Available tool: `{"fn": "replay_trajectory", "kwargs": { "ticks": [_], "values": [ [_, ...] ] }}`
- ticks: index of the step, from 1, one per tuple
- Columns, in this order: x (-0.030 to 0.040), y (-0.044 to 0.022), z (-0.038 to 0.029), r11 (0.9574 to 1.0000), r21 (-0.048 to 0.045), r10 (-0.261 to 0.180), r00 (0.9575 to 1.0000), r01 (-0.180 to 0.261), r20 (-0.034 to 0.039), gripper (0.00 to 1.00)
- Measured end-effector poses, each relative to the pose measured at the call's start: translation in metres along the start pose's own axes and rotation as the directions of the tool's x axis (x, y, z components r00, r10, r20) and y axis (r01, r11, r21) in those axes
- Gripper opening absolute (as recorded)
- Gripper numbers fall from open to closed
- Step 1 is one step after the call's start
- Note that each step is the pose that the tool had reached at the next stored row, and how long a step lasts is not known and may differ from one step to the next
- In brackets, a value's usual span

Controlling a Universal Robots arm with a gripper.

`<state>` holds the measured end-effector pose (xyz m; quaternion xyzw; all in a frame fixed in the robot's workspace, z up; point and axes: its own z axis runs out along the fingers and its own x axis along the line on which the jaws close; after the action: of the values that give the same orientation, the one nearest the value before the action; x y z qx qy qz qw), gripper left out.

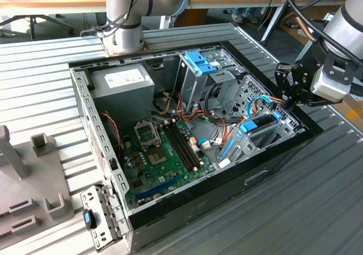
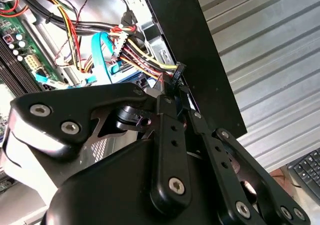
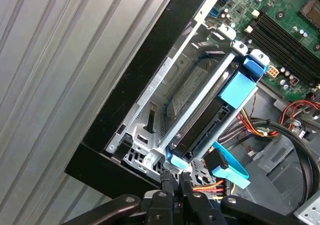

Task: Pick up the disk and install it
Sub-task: 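Insert the disk into the insertion slot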

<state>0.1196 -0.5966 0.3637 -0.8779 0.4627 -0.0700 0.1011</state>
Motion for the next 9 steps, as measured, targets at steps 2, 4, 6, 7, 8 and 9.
{"fn": "replay_trajectory", "kwargs": {
  "ticks": [2,4,6,7,8,9],
  "values": [
    [0.0000,-0.0001,-0.0002,1.0000,-0.0020,0.008,1.0000,-0.008,-0.0047,0.17],
    [0.0000,-0.0001,-0.0003,0.9998,-0.0038,0.021,0.9997,-0.021,-0.0102,0.17],
    [0.0000,-0.0001,-0.0002,0.9997,-0.0045,0.025,0.9996,-0.026,-0.0123,0.17],
    [-0.0001,0.0001,-0.0002,0.9997,-0.0045,0.026,0.9996,-0.026,-0.0124,0.17],
    [-0.0008,0.0009,-0.0005,0.9996,-0.0048,0.027,0.9996,-0.027,-0.0127,0.17],
    [-0.0023,0.0030,-0.0011,0.9995,-0.0051,0.032,0.9994,-0.032,-0.0137,0.17]
  ]
}}
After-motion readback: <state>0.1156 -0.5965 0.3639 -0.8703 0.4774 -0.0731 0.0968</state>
